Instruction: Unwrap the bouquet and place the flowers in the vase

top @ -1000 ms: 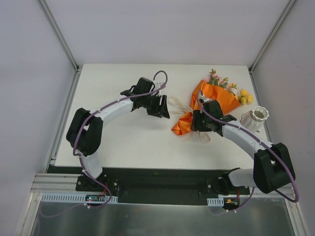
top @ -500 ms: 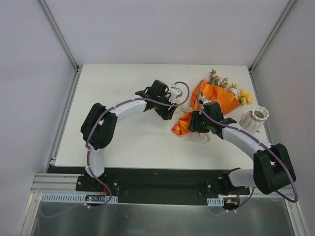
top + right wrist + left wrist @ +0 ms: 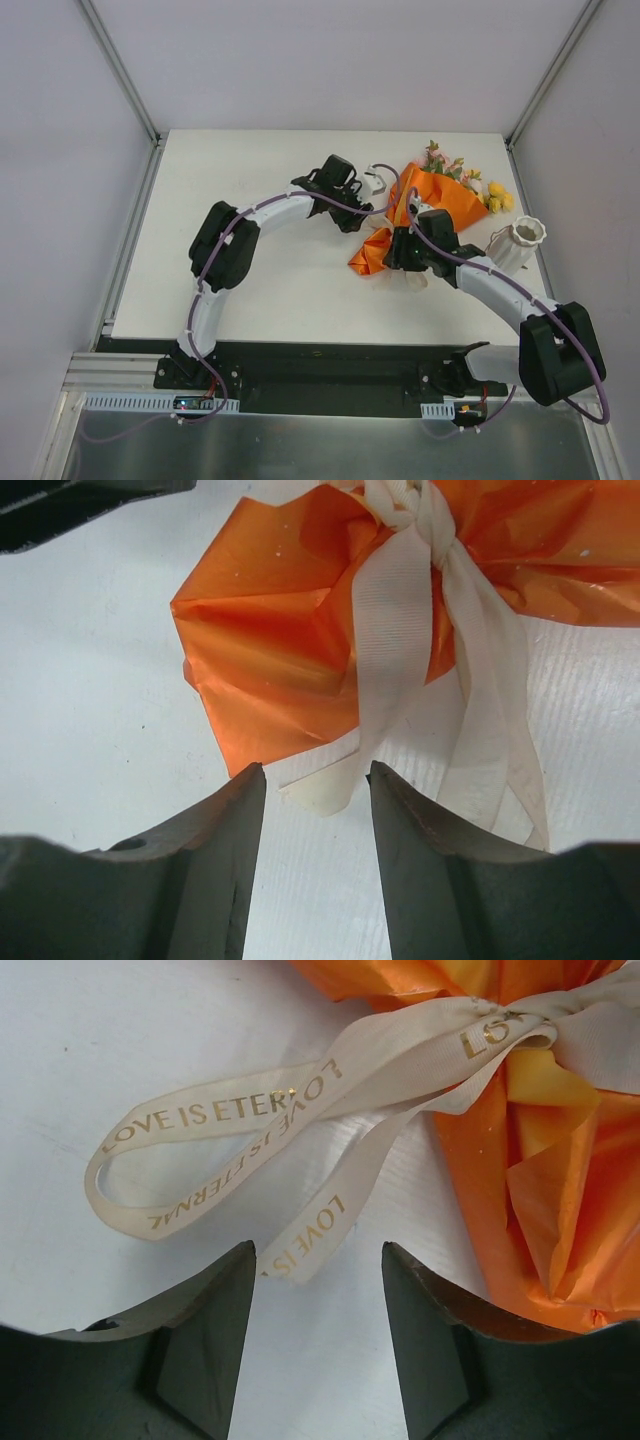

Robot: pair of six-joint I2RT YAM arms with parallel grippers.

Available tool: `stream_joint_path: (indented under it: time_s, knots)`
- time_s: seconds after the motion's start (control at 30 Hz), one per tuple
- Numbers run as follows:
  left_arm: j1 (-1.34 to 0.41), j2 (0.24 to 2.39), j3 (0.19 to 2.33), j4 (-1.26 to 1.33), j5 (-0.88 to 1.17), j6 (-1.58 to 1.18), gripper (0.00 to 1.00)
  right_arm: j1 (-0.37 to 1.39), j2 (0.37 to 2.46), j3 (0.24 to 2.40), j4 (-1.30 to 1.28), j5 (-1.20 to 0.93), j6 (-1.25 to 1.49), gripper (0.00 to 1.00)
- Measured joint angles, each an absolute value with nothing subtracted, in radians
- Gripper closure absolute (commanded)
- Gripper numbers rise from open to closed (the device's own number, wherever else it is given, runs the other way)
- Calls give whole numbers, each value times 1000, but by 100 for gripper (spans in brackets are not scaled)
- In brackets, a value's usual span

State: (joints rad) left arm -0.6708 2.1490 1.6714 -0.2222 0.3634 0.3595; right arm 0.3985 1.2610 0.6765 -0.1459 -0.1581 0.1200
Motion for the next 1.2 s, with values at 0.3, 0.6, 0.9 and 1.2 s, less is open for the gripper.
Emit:
stream_joint_path:
  time_s: [0.3,0.6,0.9,1.2]
  knots:
    - [-682,2215,1752,-265,405,359,50,382,1260,677,-146,-142,133,50]
    - [-695,2317,1846,-294,350,337,76,381,1312,677,-133,-144,150,50]
    - [-708,2318,1844,-304,305,302,100,381,1381,681,-111,-142,152,59]
    - [-708,2221,1826,-314,190,129,100,381,1401,684,-99,-134,139,99]
